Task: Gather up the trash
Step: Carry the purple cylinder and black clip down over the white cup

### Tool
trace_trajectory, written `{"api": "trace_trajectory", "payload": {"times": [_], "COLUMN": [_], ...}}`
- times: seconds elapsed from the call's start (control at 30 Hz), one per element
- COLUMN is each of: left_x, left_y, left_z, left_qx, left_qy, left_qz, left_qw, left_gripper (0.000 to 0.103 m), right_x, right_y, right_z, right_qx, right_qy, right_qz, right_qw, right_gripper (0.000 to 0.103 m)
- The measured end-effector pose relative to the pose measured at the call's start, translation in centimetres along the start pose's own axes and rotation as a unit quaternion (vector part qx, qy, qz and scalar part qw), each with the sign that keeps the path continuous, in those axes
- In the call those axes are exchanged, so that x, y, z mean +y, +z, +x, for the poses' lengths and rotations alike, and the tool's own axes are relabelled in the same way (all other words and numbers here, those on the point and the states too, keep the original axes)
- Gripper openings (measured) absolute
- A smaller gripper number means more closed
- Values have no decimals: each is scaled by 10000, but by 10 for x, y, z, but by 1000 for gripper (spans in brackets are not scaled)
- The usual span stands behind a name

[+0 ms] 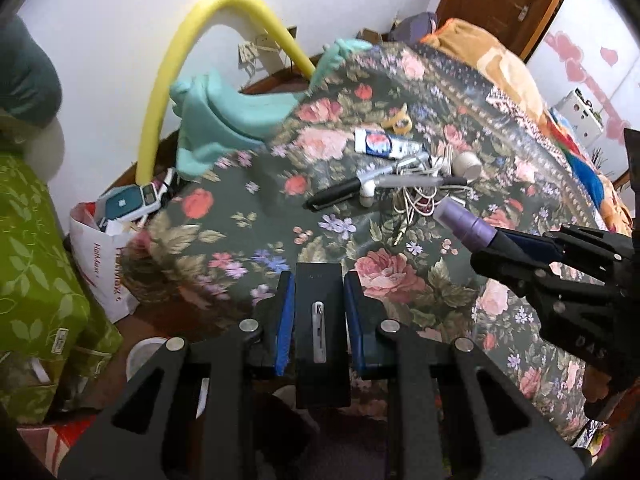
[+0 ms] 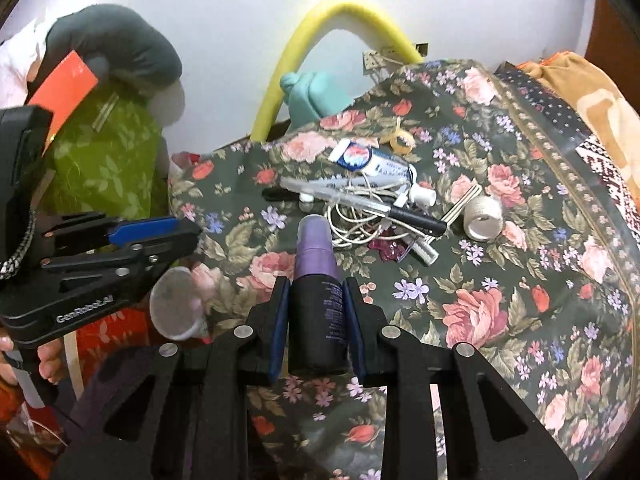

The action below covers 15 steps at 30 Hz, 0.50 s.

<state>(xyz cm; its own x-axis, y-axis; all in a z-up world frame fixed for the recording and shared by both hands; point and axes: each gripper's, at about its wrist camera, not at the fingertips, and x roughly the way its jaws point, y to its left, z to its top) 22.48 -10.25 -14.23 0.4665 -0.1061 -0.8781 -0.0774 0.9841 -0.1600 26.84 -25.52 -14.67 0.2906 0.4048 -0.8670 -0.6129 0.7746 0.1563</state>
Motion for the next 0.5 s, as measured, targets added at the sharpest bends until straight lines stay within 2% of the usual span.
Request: {"api": "trace_trajectory", "payload": {"times": [0.3, 0.5], "left_x": [40, 77], "left_y": [-17, -40], "left_z": [-54, -77], "left_qx": [-408, -532], "left_qy": [131, 261], "left_qz": [-194, -461], "left_qw": [9989, 9972], "left_gripper": [24, 23], "right_x": [54, 107], "right_y": [12, 15], "right_z": [-20, -16], "right_qx": [-292, -337], "right_qy": [-96, 42], "right_qz": [-217, -471], "right_qw": [9993, 9983], "right_gripper": [24, 24]}}
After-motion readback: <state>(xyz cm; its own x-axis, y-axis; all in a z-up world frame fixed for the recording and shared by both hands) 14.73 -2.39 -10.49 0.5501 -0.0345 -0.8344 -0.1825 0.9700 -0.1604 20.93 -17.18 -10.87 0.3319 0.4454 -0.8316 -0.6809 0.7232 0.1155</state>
